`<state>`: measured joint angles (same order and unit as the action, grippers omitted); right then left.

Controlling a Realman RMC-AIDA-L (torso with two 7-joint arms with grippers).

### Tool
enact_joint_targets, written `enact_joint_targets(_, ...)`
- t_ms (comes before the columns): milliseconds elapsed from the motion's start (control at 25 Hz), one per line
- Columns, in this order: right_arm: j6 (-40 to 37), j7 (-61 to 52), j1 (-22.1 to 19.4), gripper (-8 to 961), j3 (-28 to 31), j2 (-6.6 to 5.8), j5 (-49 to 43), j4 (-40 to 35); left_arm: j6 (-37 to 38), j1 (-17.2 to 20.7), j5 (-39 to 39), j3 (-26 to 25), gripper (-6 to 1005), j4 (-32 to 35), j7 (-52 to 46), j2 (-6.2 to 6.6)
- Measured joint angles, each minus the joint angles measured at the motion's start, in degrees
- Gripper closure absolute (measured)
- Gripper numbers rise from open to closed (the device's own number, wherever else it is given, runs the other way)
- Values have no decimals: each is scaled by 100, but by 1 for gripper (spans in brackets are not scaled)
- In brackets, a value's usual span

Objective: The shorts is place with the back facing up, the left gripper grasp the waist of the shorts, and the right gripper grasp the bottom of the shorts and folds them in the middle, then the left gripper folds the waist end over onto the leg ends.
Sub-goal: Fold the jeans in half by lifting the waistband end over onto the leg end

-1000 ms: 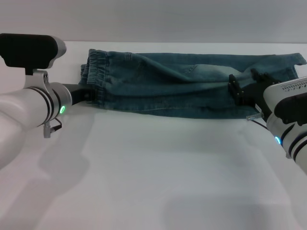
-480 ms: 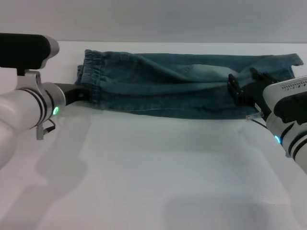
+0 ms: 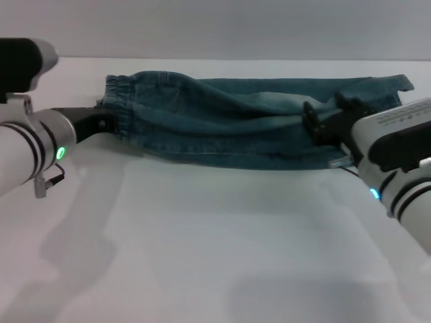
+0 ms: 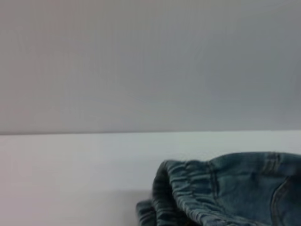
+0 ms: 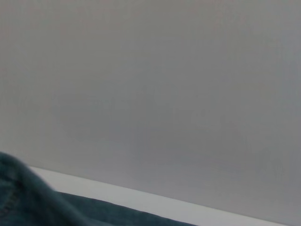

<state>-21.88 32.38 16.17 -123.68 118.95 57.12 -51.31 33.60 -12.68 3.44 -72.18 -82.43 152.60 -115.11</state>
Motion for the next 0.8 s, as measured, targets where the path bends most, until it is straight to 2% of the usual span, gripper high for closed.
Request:
enact_joint_targets(160, -11, 10, 212, 482, -266, 2, 0, -6, 78, 279, -9, 51, 984, -452, 5, 38)
enact_joint_targets(520, -55, 2, 438, 521, -380, -4, 5, -142, 82, 484, -11, 95, 985, -748, 5, 42)
enact_joint_targets(800, -58, -9, 576, 552, -725, 25, 72, -199, 82, 550, -11, 127, 985, -903, 6, 42)
